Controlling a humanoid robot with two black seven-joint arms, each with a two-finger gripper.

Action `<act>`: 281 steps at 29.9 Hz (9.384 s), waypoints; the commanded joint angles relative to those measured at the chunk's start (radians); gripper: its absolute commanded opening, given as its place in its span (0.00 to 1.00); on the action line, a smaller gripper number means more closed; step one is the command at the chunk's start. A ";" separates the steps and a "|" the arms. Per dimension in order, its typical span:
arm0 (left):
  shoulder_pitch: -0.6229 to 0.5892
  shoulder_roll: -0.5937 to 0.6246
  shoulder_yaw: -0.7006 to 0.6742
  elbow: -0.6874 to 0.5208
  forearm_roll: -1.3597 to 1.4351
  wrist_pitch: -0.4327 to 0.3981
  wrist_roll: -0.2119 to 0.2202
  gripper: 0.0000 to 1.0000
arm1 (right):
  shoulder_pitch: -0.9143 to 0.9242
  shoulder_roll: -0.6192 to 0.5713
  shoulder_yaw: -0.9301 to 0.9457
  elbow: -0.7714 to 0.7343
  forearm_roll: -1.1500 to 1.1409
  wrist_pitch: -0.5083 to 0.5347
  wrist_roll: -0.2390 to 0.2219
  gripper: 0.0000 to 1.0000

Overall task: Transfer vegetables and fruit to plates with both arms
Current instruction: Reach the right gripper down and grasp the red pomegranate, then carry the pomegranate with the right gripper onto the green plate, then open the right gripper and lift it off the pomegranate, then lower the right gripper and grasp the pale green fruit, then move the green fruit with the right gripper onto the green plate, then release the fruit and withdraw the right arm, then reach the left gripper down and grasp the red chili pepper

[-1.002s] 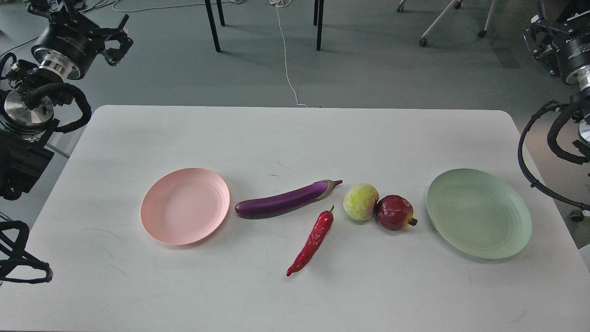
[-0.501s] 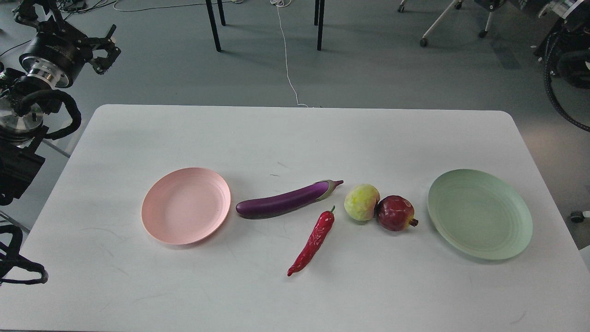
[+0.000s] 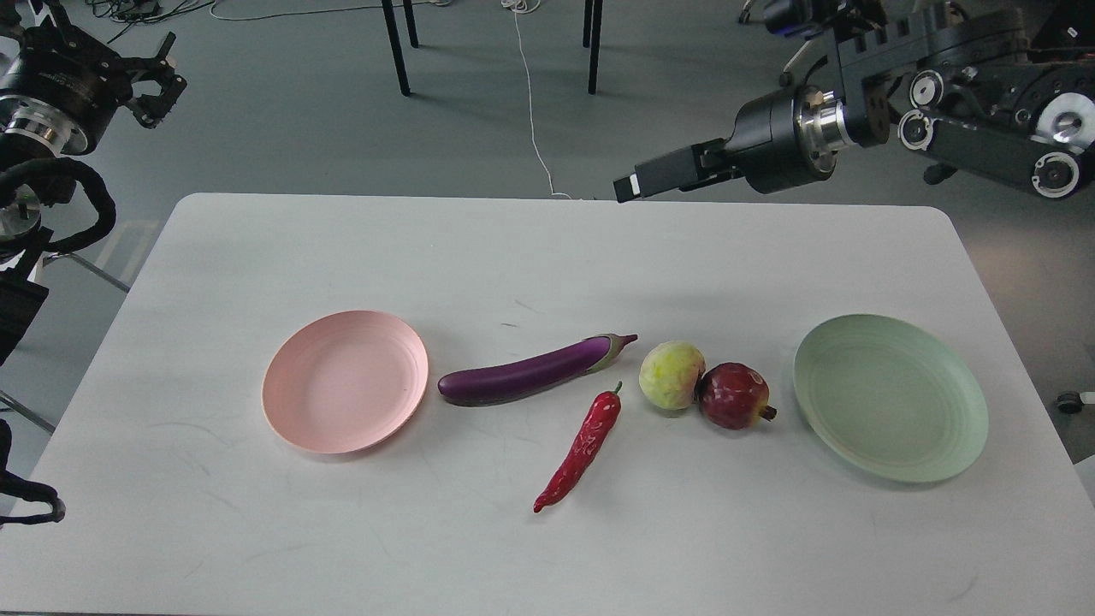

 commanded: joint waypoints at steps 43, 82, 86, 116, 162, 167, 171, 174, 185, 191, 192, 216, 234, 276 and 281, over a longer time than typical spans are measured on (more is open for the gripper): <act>0.050 0.013 -0.002 0.000 0.005 0.000 0.000 0.98 | -0.247 0.064 -0.288 -0.005 -0.272 -0.326 0.000 0.76; 0.050 0.074 -0.005 0.003 0.003 0.000 0.000 0.98 | -0.276 -0.445 -0.253 0.110 -0.547 -0.328 0.000 0.94; 0.050 0.074 -0.005 0.003 0.002 0.000 0.000 0.98 | -0.256 -0.436 -0.243 0.117 -0.534 -0.328 0.000 0.94; 0.060 0.069 0.004 0.003 0.006 0.000 -0.021 0.98 | -0.284 0.101 -0.101 -0.051 -0.229 -0.315 0.000 0.95; 0.067 0.074 0.006 0.005 0.005 0.000 -0.043 0.98 | -0.158 0.031 -0.199 -0.087 -0.235 -0.323 0.000 0.59; 0.069 0.079 0.006 0.003 0.003 0.000 -0.041 0.98 | -0.182 -0.135 -0.209 -0.064 -0.249 -0.325 0.000 0.60; 0.067 0.080 0.006 0.003 0.005 0.000 -0.040 0.98 | -0.212 -0.230 -0.209 -0.041 -0.327 -0.325 0.000 0.60; 0.067 0.076 0.006 0.002 0.003 0.000 -0.040 0.98 | -0.261 -0.256 -0.206 -0.041 -0.355 -0.338 0.000 0.60; 0.066 0.082 0.006 0.002 0.005 0.000 -0.040 0.98 | -0.370 -0.285 -0.178 -0.044 -0.350 -0.452 0.000 0.91; 0.066 0.079 0.008 0.002 0.005 0.000 -0.040 0.98 | -0.405 -0.325 -0.132 -0.041 -0.350 -0.452 0.000 0.95; 0.066 0.079 0.008 0.000 0.005 0.000 -0.038 0.98 | -0.405 -0.333 -0.127 -0.041 -0.350 -0.453 0.000 0.95; 0.067 0.246 0.052 -0.593 0.530 0.000 -0.054 0.98 | -0.429 -0.388 0.314 -0.114 0.439 -0.424 0.000 0.97; 0.170 0.195 0.110 -1.186 1.345 0.000 -0.057 0.98 | -0.619 -0.379 0.624 -0.154 1.205 -0.156 0.000 0.98; 0.150 -0.253 0.632 -1.023 2.404 0.000 0.029 0.94 | -1.150 -0.431 1.129 -0.150 1.286 0.000 0.000 0.98; 0.170 -0.268 0.632 -0.976 2.405 0.000 0.029 0.94 | -1.150 -0.433 1.138 -0.148 1.286 0.000 0.000 0.98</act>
